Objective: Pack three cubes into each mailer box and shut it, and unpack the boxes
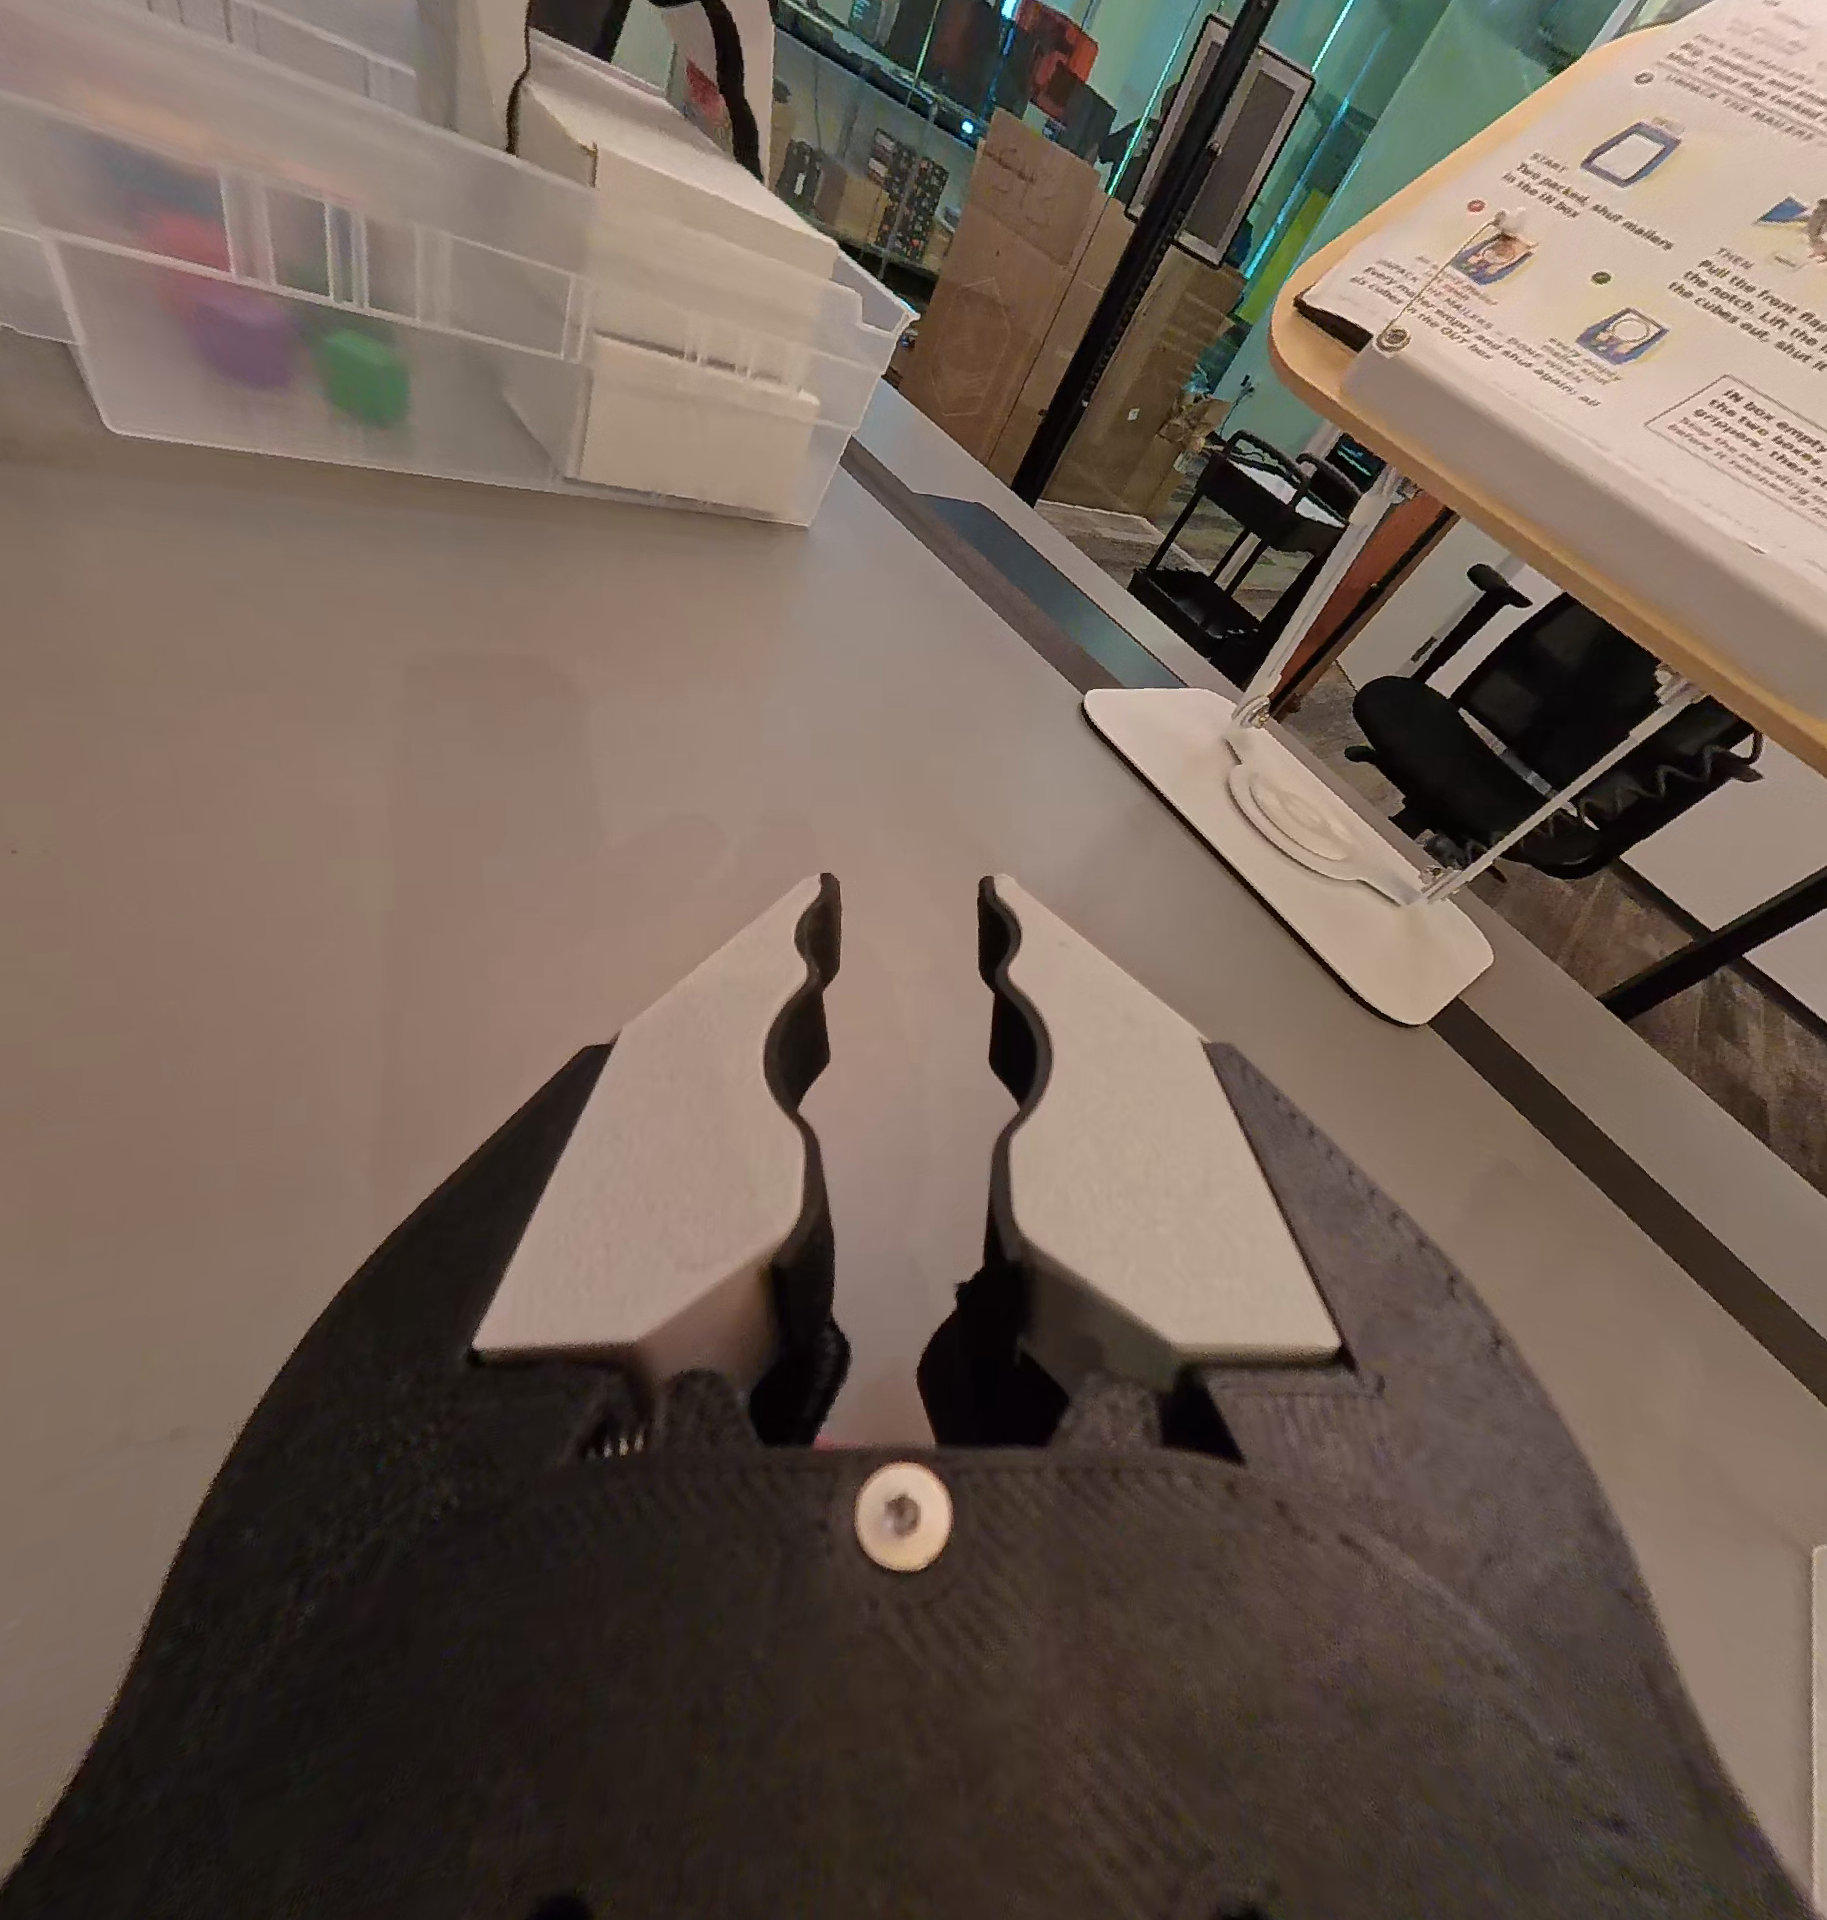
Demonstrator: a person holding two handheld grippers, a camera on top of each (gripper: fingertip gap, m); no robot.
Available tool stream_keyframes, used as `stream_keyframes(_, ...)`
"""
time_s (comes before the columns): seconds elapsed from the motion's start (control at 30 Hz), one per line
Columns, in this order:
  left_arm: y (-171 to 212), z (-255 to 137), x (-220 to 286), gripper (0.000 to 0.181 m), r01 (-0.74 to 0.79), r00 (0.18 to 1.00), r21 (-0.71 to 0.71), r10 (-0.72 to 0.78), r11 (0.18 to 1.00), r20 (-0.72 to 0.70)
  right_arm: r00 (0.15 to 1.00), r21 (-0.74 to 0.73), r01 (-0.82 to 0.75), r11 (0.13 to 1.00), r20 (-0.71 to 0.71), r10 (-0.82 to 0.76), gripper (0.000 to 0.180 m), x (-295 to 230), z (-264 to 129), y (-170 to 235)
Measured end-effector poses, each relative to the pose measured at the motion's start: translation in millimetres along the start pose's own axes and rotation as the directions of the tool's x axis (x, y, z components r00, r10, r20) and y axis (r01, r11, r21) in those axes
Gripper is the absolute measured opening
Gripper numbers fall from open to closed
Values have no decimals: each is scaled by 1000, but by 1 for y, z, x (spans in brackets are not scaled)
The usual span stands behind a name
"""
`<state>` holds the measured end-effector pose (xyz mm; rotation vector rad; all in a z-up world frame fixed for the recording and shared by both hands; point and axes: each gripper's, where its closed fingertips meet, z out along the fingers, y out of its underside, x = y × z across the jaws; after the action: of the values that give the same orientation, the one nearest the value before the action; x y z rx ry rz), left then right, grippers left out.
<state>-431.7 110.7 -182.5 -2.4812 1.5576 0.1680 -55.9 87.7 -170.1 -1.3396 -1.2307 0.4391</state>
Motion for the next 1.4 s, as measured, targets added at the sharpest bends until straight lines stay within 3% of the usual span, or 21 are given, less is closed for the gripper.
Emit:
stream_keyframes(0.5, 5, -8, -3, 132, 35, 997, 43, -37, 998, 63, 1000, -4, 12, 1000, -1, -12, 22, -1, 0, 0)
stream_keyframes(0.87, -24, -45, -9, 131, 50, 993, 128, -63, 990, 99, 1000, 0, -1, 1000, -20, 1, 23, 4, 0, 0)
stream_keyframes(1.1, -77, -88, -7, 130, -7, 991, 175, -17, 984, 133, 999, 2, -5, 1000, -54, 5, 26, 16, -5, 1)
stream_keyframes(1.23, -141, -99, 4, 130, -52, 993, 228, 26, 972, 115, 995, 3, 3, 1000, -96, -2, 27, 27, -11, 1)
stream_keyframes(1.4, -220, -78, 27, 130, -124, 991, 195, 111, 973, 78, 987, 8, 13, 1000, -158, -12, 30, 47, -22, 2)
